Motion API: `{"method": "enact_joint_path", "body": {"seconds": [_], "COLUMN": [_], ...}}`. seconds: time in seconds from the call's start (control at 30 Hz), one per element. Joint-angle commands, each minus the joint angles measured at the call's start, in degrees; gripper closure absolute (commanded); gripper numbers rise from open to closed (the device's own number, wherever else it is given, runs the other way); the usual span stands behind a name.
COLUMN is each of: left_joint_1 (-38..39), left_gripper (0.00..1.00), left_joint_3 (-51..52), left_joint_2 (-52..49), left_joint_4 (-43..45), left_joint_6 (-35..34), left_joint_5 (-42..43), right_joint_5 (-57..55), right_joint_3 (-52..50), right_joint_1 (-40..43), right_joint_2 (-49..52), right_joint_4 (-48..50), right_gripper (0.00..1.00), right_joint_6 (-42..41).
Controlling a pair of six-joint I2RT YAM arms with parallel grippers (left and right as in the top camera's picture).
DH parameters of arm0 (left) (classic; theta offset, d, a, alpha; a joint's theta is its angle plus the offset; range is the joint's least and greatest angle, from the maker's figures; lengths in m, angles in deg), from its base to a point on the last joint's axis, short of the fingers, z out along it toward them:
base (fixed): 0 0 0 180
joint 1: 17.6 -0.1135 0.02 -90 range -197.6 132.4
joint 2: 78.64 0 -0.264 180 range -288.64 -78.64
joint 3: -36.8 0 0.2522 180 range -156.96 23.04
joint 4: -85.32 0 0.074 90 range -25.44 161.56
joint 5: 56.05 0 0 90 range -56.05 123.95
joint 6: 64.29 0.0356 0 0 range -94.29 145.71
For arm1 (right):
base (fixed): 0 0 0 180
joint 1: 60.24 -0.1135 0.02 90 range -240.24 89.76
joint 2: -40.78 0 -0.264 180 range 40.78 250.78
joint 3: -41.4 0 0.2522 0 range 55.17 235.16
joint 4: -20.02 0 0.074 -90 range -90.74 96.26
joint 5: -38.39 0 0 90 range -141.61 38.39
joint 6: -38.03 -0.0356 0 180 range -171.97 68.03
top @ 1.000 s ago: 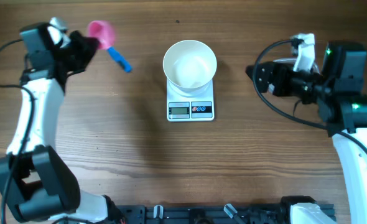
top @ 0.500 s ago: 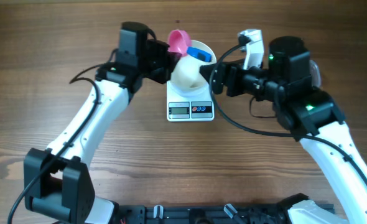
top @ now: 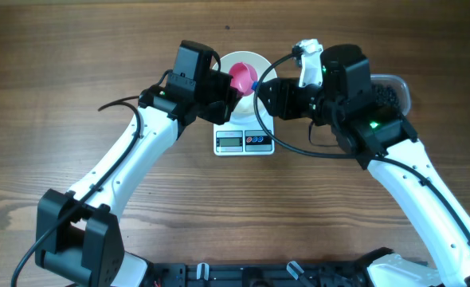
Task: Scoop item into bowl and weigh 150g on scale
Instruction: 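Lift the scoop with the left gripper and hand it to the right, then carry the scoop by its blue handle with the right gripper to the bean tub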
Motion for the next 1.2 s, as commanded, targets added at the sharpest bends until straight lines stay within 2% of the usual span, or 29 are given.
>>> {"method": "enact_joint_path", "body": {"seconds": [0.0,0.13,0.37,0.5,0.7,0.9,0.93,1.07,1.1,1.17], "left_joint_1": [0.15,0.33,0.33,0.33,0.33,0.33,0.33,0.33,0.26,-0.13], "left_gripper": [0.96,0.96,0.96,0.96,0.96,0.96,0.95,0.71,0.61,0.47], "left_joint_3": [-0.48,-0.48,-0.48,-0.48,-0.48,-0.48,-0.48,-0.48,-0.48,-0.48], "left_joint_2": [0.96,0.96,0.96,0.96,0.96,0.96,0.96,0.96,0.96,0.96], "left_joint_4": [0.00,-0.04,-0.39,-0.42,-0.42,-0.42,-0.44,-0.42,-0.42,-0.39], "left_joint_6": [4.22,4.24,4.42,4.42,4.42,4.42,4.42,4.42,4.44,4.81], "left_joint_5": [0.98,1.01,1.01,0.98,0.98,1.01,1.01,0.96,0.94,0.94], "right_joint_5": [-0.22,1.25,1.22,1.27,2.10,2.08,2.08,2.03,1.90,1.62], "right_joint_3": [0.87,0.87,0.50,0.50,0.50,0.50,0.50,0.50,0.52,0.52], "right_joint_1": [-0.13,-0.13,-0.13,-0.13,-0.13,-0.13,-0.13,-0.11,-0.07,0.66], "right_joint_2": [0.85,1.95,1.99,2.25,2.25,2.25,2.25,2.25,2.25,2.12], "right_joint_4": [-1.03,-1.49,-1.57,-1.77,-1.97,-2.25,-2.23,-2.16,-2.12,-2.21], "right_gripper": [0.40,0.44,0.63,0.70,0.76,0.96,0.96,0.96,0.96,0.96], "right_joint_6": [1.51,1.46,-1.70,-2.89,-2.95,-2.97,-2.95,-2.86,-2.78,-2.67]}}
